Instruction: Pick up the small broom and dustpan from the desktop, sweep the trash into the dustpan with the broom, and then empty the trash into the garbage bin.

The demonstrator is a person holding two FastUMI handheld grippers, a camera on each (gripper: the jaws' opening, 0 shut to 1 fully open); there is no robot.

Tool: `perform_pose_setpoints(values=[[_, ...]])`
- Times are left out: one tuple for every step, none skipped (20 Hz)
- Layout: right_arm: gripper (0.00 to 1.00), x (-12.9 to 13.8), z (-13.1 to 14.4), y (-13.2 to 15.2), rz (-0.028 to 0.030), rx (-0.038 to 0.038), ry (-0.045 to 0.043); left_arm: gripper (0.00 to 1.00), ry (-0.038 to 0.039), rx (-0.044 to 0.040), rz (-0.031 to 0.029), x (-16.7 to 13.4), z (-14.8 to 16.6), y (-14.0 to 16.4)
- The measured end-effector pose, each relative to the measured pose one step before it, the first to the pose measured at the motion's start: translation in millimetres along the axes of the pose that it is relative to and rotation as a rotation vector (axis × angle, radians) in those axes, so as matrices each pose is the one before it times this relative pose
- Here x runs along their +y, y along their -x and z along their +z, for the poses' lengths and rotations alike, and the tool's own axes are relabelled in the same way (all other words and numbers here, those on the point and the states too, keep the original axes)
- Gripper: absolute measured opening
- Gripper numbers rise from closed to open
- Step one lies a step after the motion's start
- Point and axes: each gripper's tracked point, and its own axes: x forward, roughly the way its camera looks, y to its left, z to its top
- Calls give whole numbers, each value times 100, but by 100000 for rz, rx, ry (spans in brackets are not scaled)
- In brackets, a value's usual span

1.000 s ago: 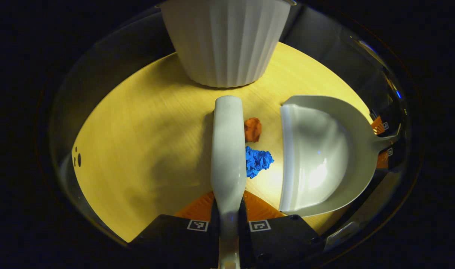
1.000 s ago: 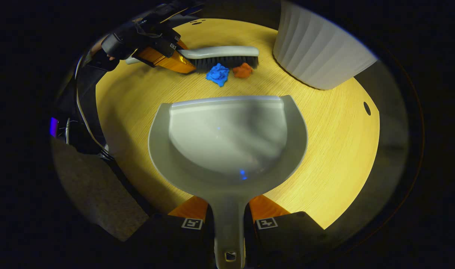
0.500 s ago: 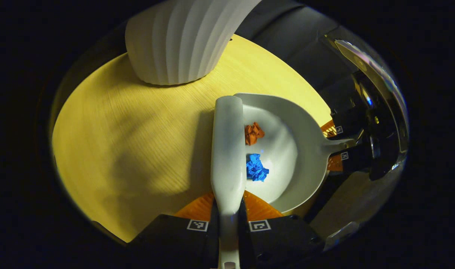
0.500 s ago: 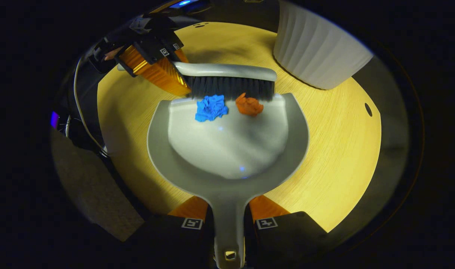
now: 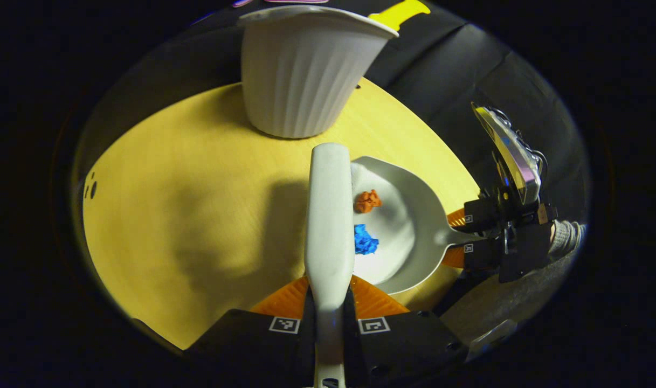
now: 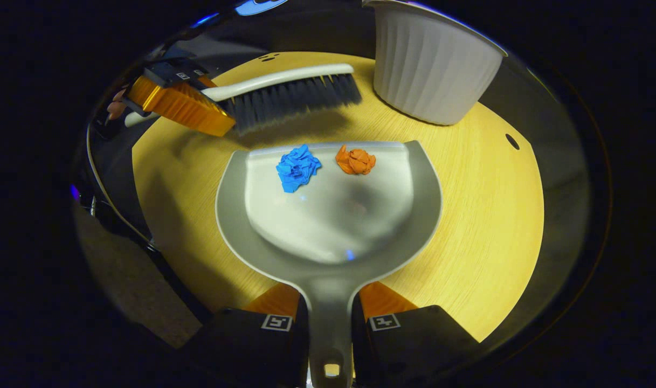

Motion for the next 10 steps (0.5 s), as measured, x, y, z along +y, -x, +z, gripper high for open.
perform_pose_setpoints(values=[[37, 174, -57, 752, -577, -233, -1873, 25, 1115, -1578, 3063, 940, -184, 558], [37, -27, 64, 801, -517, 366, -2222, 25, 1662, -1124, 2518, 1184, -482, 392], [37, 136, 158, 304, -964, 361, -2000, 25, 1897, -860, 2150, 987, -411, 155], [37, -75, 229, 730, -1589, 224, -1458, 25, 1839, -658, 1885, 1103, -663, -3], [37, -293, 194, 1094, -2021, 7, -1081, 25, 1488, -525, 1507, 1012, -762, -90], [37, -500, 260, 1102, -1837, -16, -1073, 23, 1140, -252, 1080, 1292, -1109, -283], [37, -461, 240, 1150, -1619, -275, -1352, 23, 765, -343, 842, 1258, -756, 12], [37, -385, 481, 1070, -1402, -655, -1586, 25, 574, -8, 645, 1483, -866, 552], [37, -293, 511, 1235, -1052, -568, -1852, 25, 362, 2, 236, 778, -492, 263], [37, -270, 695, 1233, -1152, -817, -2041, 25, 252, -276, -403, -72, -338, 456]])
